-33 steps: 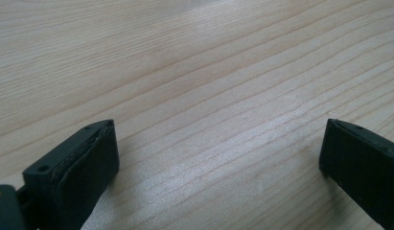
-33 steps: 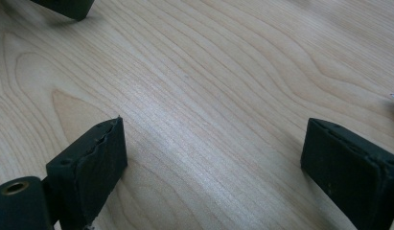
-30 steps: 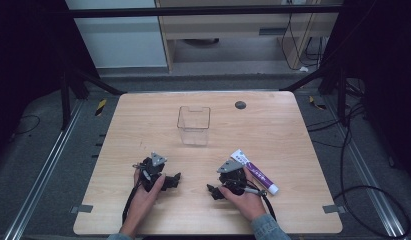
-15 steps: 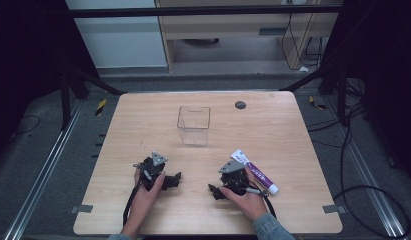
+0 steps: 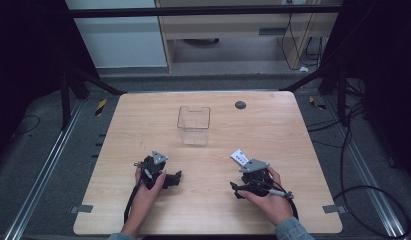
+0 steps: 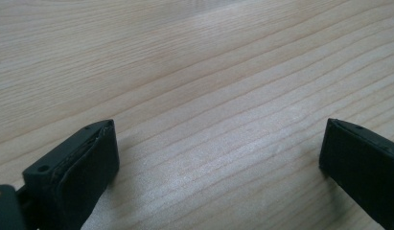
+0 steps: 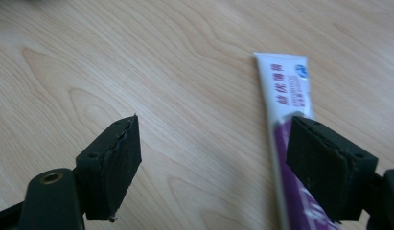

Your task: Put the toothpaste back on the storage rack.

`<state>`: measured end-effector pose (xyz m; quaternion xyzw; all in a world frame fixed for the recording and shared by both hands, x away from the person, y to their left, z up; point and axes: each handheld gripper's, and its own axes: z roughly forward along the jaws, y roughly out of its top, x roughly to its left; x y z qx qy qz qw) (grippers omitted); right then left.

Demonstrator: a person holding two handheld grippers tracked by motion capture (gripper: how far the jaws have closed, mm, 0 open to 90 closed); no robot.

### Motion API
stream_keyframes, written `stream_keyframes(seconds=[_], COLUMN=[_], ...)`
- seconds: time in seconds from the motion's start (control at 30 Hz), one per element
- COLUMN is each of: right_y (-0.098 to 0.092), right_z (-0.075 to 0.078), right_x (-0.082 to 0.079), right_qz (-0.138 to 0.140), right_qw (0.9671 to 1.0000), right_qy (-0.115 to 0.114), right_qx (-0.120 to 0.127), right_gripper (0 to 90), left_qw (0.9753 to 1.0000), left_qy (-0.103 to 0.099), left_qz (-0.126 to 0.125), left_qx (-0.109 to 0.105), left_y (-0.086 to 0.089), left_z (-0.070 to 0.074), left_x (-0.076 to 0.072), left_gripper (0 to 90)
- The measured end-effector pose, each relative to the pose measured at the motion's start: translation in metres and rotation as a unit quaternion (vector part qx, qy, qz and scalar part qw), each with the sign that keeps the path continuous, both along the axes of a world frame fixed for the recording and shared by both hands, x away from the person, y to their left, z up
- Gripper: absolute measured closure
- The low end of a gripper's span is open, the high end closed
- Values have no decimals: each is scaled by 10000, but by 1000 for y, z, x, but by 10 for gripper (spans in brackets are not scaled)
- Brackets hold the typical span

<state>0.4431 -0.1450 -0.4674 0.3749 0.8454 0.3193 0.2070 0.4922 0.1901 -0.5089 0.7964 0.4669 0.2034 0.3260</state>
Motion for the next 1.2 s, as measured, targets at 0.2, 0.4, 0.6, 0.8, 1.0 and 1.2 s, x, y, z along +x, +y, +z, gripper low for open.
stream_keyframes(seconds=[0.2,0.4,0.6,0.8,1.0,1.2], right_y=[-21,-35,-48,-49,-48,-46], right_z=[21,28,35,38,36,39], right_x=[5,12,26,34,42,54], right_qz=[-130,-261,-222,-94,-77,-40], right_qw=[9996,9991,9981,9974,9968,9969], right_qy=[-66,136,379,510,624,628], right_qx=[-232,-302,-433,-495,-490,-466], right_gripper=[222,260,261,236,313,477], left_qw=[9999,9999,10000,10000,10000,10000], left_qy=[-4,-5,-13,-1,0,-5], left_qz=[-119,-119,-83,-63,-63,-62], left_qx=[-8,-6,-14,-1,-1,-14], left_y=[3,3,2,2,2,1], left_z=[0,0,0,0,0,0], left_x=[-4,-4,-4,-5,-5,-4], left_gripper=[0,0,0,0,0,0])
